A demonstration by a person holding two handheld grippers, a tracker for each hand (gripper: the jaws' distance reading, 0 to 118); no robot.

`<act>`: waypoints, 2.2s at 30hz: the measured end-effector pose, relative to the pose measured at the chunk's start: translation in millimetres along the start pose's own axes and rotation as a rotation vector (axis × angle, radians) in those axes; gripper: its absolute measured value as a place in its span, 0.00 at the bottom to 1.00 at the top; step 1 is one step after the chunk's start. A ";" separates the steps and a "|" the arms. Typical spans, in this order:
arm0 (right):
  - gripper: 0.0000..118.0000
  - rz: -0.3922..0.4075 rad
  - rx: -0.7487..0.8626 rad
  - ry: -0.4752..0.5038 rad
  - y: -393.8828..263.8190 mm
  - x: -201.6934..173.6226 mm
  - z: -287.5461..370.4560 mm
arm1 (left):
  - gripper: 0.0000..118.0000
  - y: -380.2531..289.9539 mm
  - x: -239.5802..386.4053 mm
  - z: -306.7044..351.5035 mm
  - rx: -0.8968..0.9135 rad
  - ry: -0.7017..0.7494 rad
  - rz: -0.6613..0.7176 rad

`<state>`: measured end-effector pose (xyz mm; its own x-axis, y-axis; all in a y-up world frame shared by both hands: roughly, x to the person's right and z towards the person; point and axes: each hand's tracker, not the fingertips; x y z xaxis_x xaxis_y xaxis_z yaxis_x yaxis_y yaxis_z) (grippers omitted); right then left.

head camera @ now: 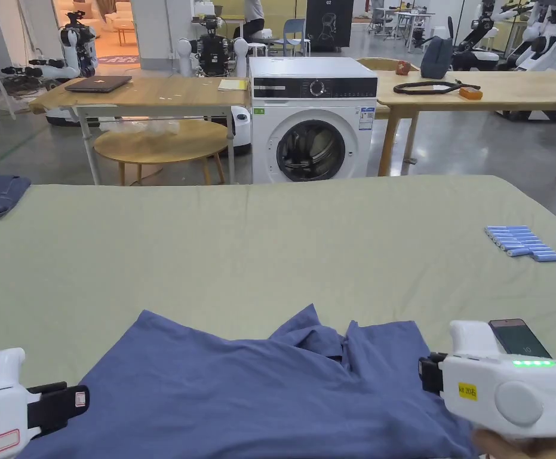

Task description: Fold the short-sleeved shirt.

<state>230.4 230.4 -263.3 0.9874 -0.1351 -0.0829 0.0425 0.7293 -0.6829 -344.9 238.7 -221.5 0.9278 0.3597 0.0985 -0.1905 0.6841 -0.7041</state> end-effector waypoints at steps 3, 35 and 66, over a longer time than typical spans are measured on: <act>0.10 0.009 -0.004 -0.034 30.1 15.6 -26.0 | 0.00 -2.9 10.5 -7.5 -0.026 0.003 -0.007; 0.00 -0.185 -0.327 -0.173 28.5 70.6 -165.2 | 0.71 152.2 -25.8 -261.6 -0.212 0.348 -0.124; 0.00 0.136 0.210 -0.162 227.2 -37.0 34.5 | 0.00 270.2 48.5 11.5 0.090 0.352 -0.211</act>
<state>208.8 424.2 -390.4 0.9969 0.0701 -0.0351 -0.0782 0.8584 -0.5069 -355.1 448.3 -398.9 0.9995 -0.0223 -0.0240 0.0023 0.7781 -0.6281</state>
